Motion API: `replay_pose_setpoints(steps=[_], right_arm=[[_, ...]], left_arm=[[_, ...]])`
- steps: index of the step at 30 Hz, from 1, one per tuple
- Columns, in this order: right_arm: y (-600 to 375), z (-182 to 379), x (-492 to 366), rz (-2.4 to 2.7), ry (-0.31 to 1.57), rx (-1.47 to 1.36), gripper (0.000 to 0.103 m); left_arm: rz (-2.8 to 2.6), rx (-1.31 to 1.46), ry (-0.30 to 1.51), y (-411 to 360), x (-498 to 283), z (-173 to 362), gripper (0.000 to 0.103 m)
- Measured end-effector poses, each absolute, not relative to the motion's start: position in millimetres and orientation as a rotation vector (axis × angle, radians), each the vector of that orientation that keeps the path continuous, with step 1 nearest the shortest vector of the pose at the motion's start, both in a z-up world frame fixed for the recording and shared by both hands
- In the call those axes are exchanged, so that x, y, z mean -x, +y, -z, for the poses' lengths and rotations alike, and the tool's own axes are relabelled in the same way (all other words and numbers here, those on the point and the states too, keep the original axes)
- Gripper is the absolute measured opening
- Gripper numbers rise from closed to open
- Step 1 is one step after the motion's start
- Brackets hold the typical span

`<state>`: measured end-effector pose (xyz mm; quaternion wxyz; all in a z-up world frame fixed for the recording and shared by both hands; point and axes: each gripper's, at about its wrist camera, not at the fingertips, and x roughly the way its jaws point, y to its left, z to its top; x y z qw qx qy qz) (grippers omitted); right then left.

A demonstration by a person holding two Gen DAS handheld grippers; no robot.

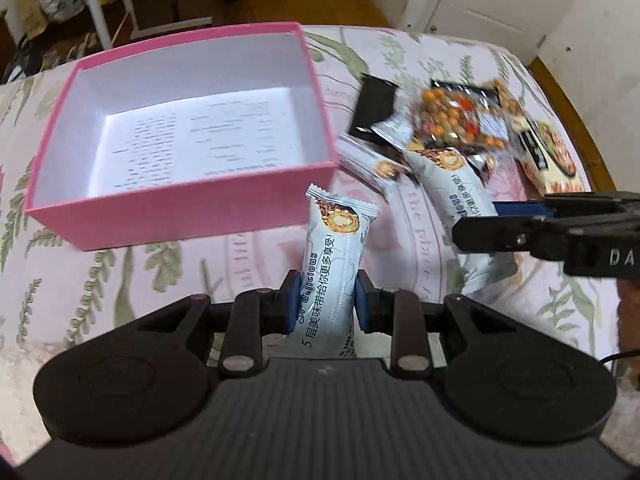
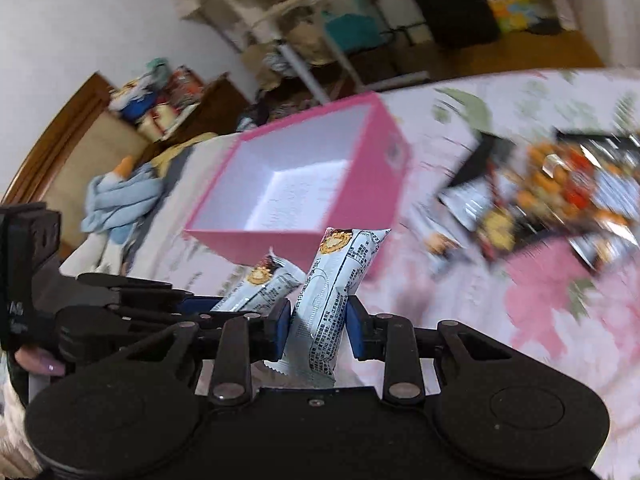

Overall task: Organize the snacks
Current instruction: 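Carry the white cake bars into the pink box and open the right gripper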

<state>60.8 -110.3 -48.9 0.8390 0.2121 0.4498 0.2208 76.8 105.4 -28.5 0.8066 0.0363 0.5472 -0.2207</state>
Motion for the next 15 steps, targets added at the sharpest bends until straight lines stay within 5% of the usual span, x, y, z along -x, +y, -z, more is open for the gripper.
replay_pose_setpoints(steps=[9, 15], right_arm=[[-56, 33, -138, -0.578, 0.864, -0.292, 0.035], [-20, 44, -197, -0.593, 0.892, -0.084, 0.034]], left_arm=[[0.388, -0.014, 1.102, 136, -147, 4, 0.027], [0.284, 0.112, 1.117, 161, -210, 37, 0.027]])
